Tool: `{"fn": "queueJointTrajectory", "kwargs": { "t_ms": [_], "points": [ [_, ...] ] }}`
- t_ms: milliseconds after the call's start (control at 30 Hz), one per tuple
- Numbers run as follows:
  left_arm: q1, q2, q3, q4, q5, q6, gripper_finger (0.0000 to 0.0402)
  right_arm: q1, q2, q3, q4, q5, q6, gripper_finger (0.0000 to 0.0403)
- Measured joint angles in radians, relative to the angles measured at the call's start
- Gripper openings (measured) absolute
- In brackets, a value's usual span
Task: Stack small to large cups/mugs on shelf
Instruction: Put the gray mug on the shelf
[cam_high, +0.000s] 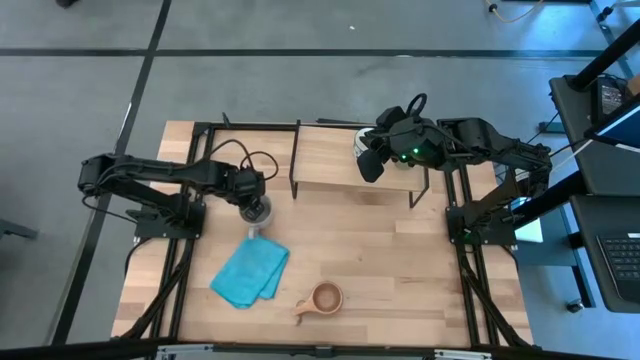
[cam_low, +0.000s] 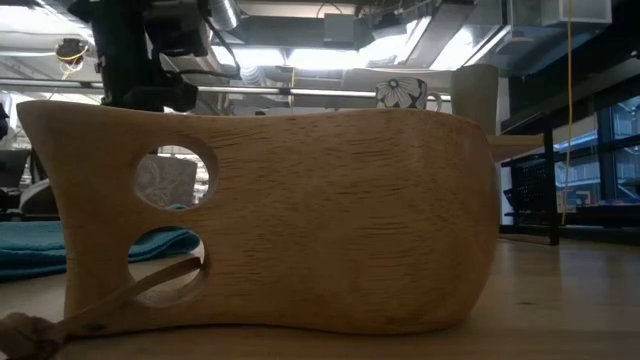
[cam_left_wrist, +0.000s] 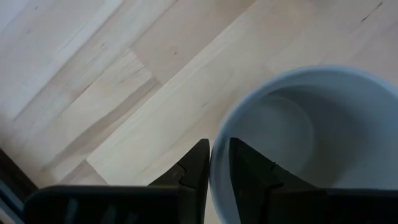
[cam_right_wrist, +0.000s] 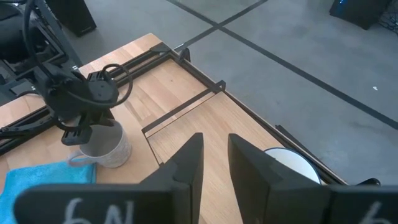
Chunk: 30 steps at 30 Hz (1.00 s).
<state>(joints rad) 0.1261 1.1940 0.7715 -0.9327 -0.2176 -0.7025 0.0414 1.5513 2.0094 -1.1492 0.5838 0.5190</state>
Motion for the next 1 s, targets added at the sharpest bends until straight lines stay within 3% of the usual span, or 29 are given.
{"fn": "queueJointTrajectory", "kwargs": {
  "t_ms": [433,700,1000],
  "points": [
    [0.0,0.031,0.0,0.003,0.034,0.041,0.0055,0.0,0.0,0.0,0.0,0.0,-0.003,0.0076],
    [0.007,0.029,0.003,0.005,0.056,0.025,0.0017,0.0,0.0,0.0,0.0,0.0,-0.003,0.0076],
    [0.019,0.029,0.003,0.003,0.064,0.024,0.0014,0.0,0.0,0.0,0.0,0.0,-0.002,0.0076]
  ]
}}
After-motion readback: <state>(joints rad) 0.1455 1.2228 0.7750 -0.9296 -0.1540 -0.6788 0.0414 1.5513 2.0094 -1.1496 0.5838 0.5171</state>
